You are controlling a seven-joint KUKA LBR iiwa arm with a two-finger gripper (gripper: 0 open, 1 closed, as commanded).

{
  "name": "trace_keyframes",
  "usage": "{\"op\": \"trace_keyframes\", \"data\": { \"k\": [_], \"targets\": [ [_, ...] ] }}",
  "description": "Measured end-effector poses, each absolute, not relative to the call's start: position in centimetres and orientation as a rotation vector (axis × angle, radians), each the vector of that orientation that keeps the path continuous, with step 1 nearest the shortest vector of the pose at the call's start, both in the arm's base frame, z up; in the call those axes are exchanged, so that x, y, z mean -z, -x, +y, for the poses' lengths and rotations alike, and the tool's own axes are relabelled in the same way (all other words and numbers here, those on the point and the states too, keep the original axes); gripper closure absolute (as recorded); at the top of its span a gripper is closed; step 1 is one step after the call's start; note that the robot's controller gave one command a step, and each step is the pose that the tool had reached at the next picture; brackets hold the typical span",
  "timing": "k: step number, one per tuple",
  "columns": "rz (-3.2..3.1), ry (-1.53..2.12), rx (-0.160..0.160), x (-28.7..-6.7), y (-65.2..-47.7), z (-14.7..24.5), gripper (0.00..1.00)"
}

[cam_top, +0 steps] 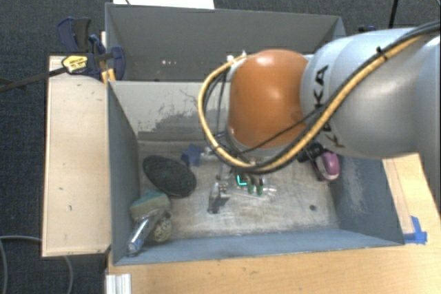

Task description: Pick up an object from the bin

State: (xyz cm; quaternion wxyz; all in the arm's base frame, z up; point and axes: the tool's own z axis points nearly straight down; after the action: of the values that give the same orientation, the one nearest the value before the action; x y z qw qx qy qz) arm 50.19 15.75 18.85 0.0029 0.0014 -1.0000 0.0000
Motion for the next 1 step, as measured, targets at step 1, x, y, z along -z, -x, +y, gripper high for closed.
{"op": "trace_keyframes", "data": {
  "k": [1],
  "targets": [
    [-3.096,0.566,0.006,-7.12,-55.82,21.08,0.00]
  ]
}}
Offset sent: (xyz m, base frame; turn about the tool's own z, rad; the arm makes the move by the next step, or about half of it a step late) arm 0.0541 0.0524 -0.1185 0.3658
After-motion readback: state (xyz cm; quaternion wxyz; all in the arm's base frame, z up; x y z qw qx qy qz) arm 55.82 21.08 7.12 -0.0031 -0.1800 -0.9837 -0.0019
